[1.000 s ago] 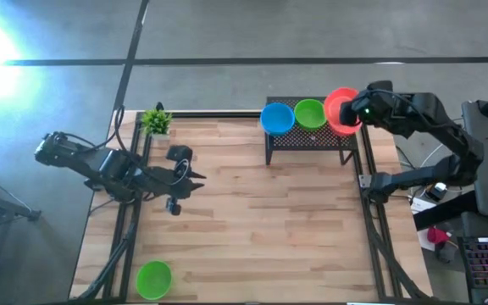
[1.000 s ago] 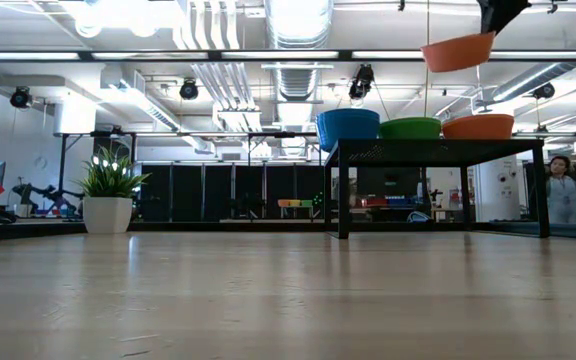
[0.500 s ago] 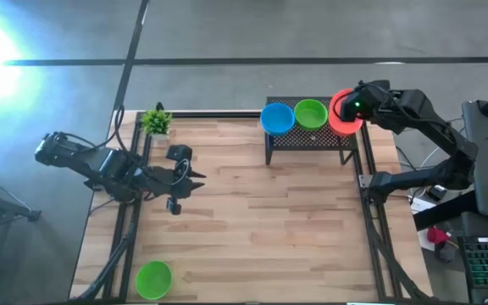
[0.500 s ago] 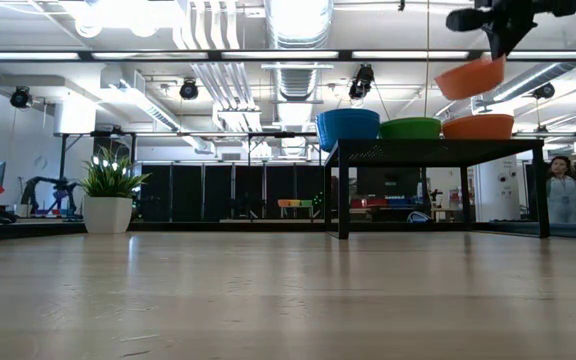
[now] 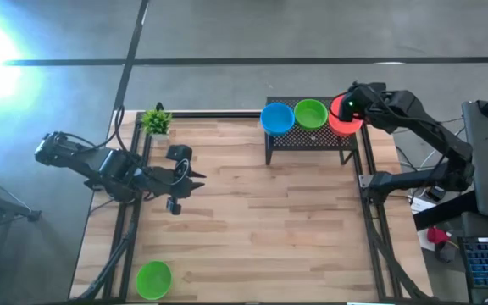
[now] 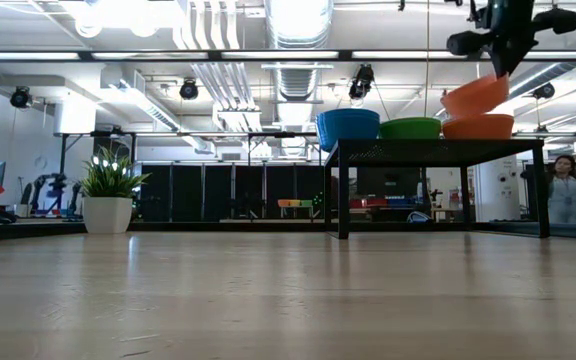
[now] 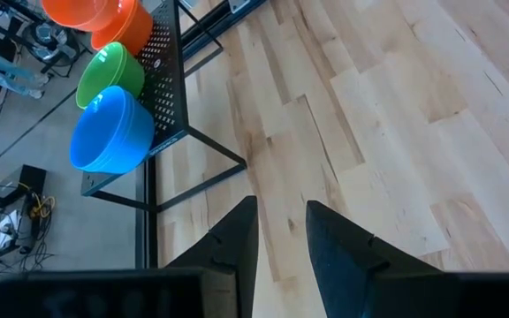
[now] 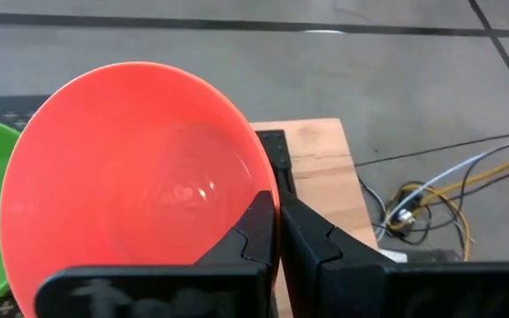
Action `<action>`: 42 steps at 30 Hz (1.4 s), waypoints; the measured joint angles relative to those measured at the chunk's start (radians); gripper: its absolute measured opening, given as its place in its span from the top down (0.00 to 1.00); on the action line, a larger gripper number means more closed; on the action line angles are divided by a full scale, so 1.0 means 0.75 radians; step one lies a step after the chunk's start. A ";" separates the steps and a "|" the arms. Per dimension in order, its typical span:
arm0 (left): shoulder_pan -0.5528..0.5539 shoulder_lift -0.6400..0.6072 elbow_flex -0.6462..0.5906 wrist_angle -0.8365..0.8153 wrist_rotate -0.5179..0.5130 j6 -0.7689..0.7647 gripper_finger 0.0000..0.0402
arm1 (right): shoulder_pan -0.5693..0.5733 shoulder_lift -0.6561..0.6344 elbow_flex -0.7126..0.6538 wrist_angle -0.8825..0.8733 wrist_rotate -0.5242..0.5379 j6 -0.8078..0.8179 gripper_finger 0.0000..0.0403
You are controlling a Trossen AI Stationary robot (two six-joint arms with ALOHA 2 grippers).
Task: Pick & Place Mini bowls
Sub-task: Stack the orange bowl on the orange bowl on the shelf
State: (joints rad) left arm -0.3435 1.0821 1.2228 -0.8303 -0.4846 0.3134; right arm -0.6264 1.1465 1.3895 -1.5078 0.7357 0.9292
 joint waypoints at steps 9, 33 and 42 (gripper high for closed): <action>0.000 0.000 0.000 0.000 0.000 0.000 0.76 | -0.013 0.001 -0.083 0.052 -0.003 -0.003 0.98; 0.000 0.000 0.000 0.000 0.000 0.006 0.76 | -0.011 0.001 -0.109 0.079 -0.002 -0.037 0.69; 0.000 0.000 0.000 0.000 0.000 0.004 0.76 | -0.012 -0.001 -0.051 0.072 0.000 -0.078 0.73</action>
State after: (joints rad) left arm -0.3438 1.0821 1.2228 -0.8303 -0.4847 0.3161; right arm -0.6353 1.1455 1.3513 -1.4540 0.7358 0.8706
